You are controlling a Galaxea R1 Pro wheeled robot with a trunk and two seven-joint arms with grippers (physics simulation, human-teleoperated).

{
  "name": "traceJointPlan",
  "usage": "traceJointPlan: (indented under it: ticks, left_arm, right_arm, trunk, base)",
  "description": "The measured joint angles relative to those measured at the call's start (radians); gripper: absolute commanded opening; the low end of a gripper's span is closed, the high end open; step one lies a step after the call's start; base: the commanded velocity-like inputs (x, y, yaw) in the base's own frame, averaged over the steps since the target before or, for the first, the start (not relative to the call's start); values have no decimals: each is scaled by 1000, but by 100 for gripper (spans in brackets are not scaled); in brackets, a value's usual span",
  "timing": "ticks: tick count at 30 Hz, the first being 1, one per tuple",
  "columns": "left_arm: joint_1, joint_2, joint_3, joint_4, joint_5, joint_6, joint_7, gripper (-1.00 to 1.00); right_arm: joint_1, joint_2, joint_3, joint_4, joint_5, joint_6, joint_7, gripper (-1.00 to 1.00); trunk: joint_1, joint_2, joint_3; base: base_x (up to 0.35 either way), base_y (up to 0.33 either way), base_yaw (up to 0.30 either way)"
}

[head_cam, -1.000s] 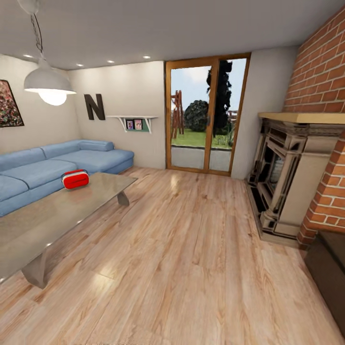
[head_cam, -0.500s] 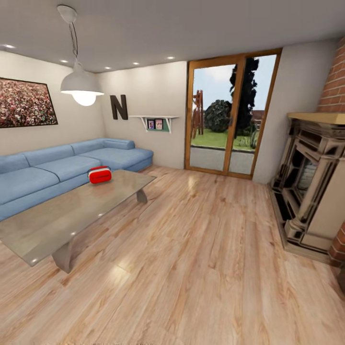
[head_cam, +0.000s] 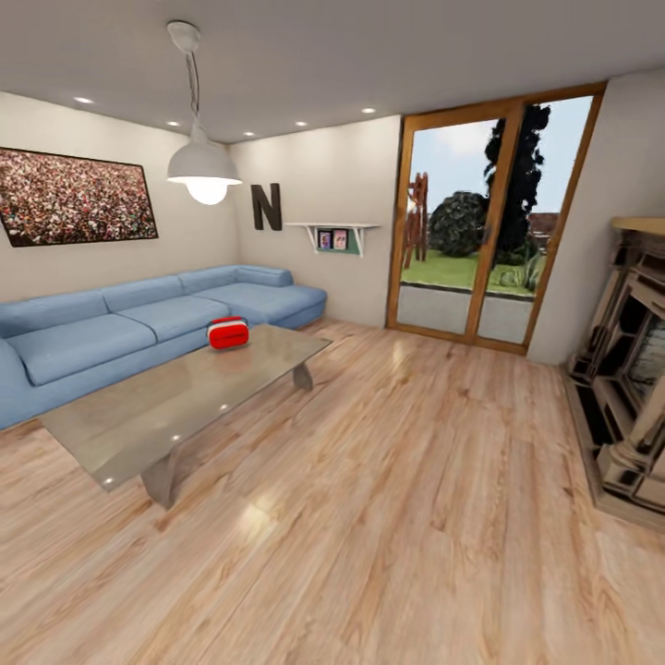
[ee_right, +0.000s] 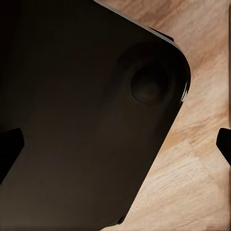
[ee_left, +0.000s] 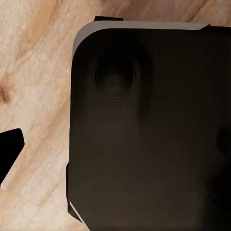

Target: Turn on the radio receiver that's on the table in the living room.

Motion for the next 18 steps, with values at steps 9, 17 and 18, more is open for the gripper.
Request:
traceJointPlan:
  ticks: [9,17,18]
  left_arm:
    - [0,1,-1,0,1,0,-3,100]
    - [0,1,-1,0,3,0,-3,100]
    - [0,1,-1,0,3,0,-3,100]
  right_arm:
    - [0,0,0,0,0,1,0,100]
    - [0,0,0,0,-1,1,0,100]
    - [0,0,0,0,-1,1,0,100]
  trunk:
    - [0,0,0]
    - [0,0,0]
    - [0,0,0]
  base:
    - [312,0,7]
    - [323,0,0]
    - [323,0,0]
